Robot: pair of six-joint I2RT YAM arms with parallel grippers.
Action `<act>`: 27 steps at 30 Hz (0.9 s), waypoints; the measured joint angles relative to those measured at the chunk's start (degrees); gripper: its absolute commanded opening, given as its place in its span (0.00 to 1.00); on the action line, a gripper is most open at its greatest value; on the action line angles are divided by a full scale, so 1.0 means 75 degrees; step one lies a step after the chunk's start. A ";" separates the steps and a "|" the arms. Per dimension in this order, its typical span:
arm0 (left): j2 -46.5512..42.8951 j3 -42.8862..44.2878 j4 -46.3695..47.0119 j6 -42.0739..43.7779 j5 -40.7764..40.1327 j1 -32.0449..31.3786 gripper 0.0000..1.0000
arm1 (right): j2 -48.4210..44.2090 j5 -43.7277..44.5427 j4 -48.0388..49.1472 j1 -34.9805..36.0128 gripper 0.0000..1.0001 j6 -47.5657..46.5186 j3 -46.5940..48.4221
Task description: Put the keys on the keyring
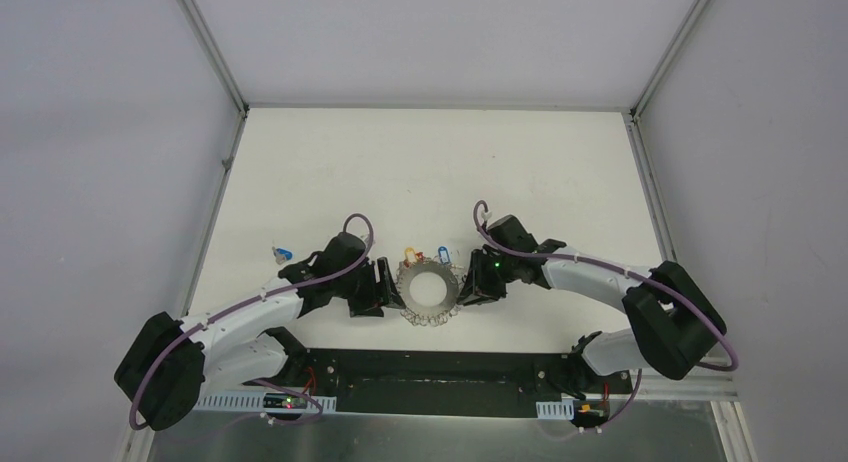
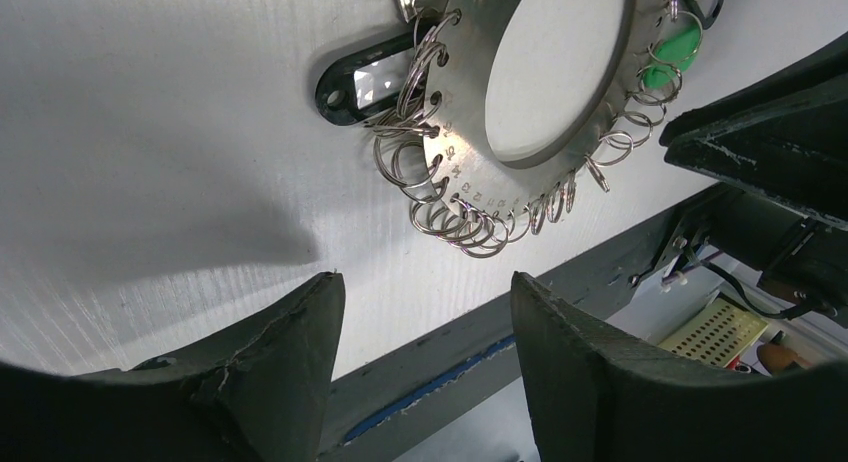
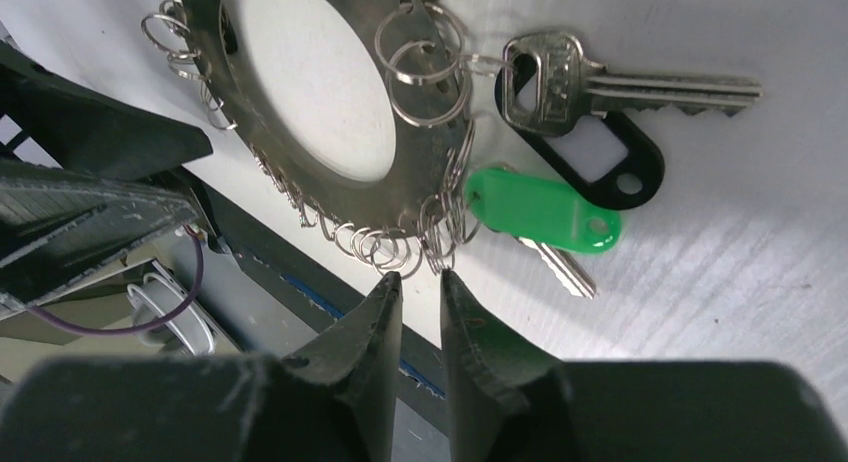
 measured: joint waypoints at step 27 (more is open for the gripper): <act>0.0122 0.0017 0.0224 -0.0015 0.0303 0.0003 0.62 | 0.0525 0.0813 0.0117 -0.0029 0.24 0.0131 0.0254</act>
